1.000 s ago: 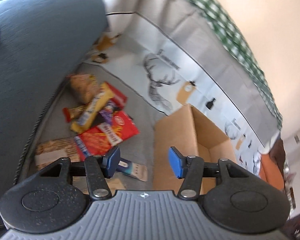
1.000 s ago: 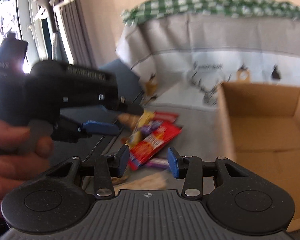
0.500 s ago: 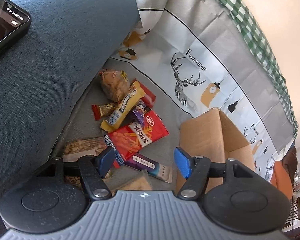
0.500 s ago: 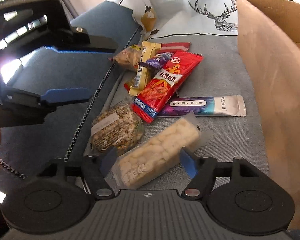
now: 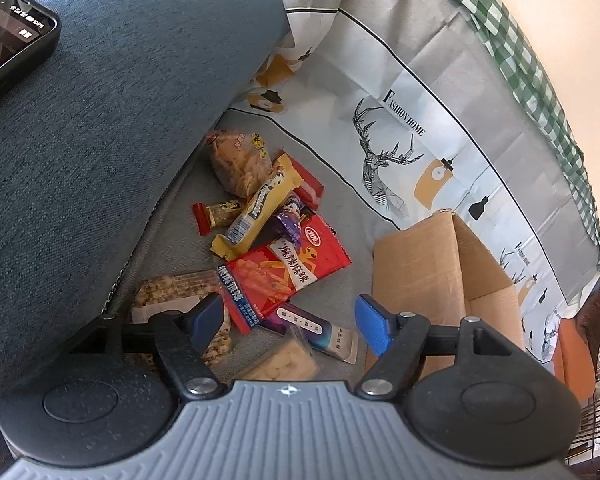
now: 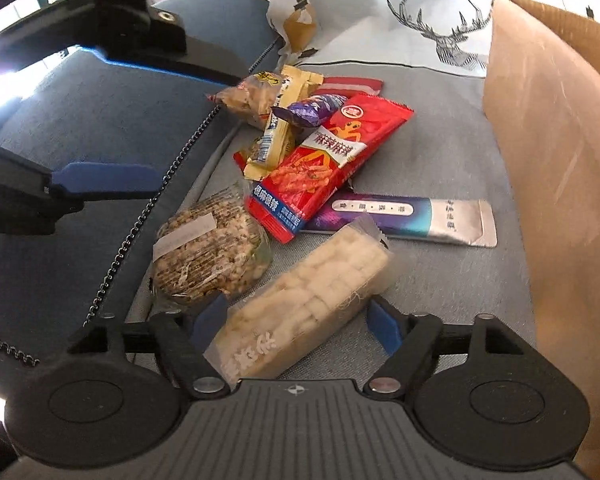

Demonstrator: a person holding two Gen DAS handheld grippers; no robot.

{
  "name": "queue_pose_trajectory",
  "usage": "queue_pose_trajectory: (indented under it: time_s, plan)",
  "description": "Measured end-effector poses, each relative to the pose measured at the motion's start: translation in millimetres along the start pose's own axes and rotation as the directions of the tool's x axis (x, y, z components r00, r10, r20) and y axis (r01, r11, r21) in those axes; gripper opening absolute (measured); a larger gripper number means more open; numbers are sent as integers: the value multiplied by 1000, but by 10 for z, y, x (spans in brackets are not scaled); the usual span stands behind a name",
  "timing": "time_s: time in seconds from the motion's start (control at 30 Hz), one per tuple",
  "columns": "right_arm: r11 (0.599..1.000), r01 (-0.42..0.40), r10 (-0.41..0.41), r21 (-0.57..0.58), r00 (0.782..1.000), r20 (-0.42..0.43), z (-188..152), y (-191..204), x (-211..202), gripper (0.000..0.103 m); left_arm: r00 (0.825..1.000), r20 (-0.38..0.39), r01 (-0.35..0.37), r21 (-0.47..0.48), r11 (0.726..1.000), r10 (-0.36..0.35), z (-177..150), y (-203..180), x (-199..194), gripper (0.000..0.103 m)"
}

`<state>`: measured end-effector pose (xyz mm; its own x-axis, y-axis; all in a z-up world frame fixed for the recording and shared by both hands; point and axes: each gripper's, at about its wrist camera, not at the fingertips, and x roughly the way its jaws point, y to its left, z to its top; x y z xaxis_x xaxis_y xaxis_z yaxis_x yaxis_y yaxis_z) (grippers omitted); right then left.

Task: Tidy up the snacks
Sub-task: 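Close the right gripper on the long cream-coloured bar pack, then lower the left gripper over the round peanut pack while the right holds the bar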

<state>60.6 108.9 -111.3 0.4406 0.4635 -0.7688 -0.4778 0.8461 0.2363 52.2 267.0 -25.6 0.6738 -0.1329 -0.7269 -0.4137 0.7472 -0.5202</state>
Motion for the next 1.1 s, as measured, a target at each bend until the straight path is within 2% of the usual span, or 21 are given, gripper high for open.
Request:
queue_pose_trajectory:
  time_s: [0.03,0.17,0.23,0.37,0.57,0.7,0.83,1.03,1.1]
  plan:
    - [1000,6,-6,-15,1000,-4,1,7,-4,65,1000,-1,-2,-1,1000,2,-2,-1,4,78]
    - [1000,13,-14,-24,999,-32,-24,-23,22,59,1000,-1,-3,-1,1000,3,-8,-19,14,79]
    - [999,18,-20,-42,999,-28,-26,-7,22,50,1000,-2,-7,2,1000,7,-11,-27,21,79]
    - [998,50,-50,-37,999,-19,-19,-30,-12,39,999,-8,-34,3,999,34,-12,-23,51,79]
    - [995,100,-99,25,995,-23,48,-176,-134,38,991,-37,-125,15,992,125,-30,-33,192,81]
    - [985,162,-160,54,986,-42,49,-275,-115,38,973,-54,-224,39,974,226,-69,-100,341,85]
    - [980,180,-175,81,982,-68,38,-323,-66,38,948,-62,-311,56,949,314,-100,-158,476,87]
    - [976,193,-185,99,980,-78,44,-340,-33,39,914,-94,-394,32,919,395,-122,-114,621,88]
    - [974,191,-182,122,980,-83,57,-366,-27,39,904,-94,-415,48,909,417,-134,-142,665,93]
